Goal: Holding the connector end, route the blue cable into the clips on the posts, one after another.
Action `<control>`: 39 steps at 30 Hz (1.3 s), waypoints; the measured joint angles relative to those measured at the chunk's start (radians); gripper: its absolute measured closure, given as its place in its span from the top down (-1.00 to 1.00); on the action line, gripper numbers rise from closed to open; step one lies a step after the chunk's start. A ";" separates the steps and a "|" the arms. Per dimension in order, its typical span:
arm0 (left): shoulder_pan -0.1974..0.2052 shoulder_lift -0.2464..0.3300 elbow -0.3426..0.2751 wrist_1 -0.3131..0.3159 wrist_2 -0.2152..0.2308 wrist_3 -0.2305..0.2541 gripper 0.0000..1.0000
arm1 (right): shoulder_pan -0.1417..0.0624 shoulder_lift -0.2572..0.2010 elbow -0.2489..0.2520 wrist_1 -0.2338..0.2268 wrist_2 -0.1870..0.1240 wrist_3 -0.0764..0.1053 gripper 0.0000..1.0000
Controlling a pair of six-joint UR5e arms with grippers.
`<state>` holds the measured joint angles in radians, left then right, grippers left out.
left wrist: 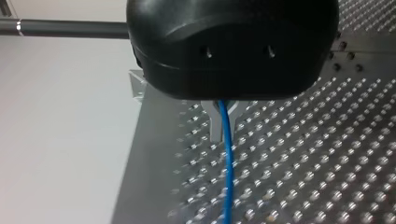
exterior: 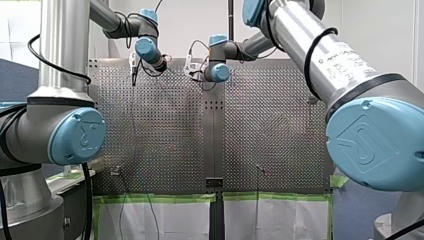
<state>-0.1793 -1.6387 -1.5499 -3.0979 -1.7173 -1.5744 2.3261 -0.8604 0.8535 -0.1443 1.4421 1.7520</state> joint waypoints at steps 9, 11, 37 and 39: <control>-0.056 -0.057 0.000 -0.017 -0.044 -0.010 -1.00 | -0.018 -0.001 0.074 0.000 0.002 -0.006 -1.00; -0.073 -0.074 -0.001 -0.017 -0.062 -0.017 -1.00 | -0.023 -0.001 0.095 -0.002 0.004 -0.007 -1.00; -0.186 -0.181 -0.162 0.142 -0.138 -0.081 -1.00 | -0.047 -0.002 0.311 -0.006 0.024 -0.038 -1.00; -0.188 -0.200 -0.167 0.159 -0.140 -0.080 -1.00 | -0.049 -0.002 0.324 -0.007 0.026 -0.039 -1.00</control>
<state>-0.3673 -1.8387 -1.7172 -2.9393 -1.8575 -1.6544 2.2768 -0.8625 1.1773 -0.1511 1.4680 1.7130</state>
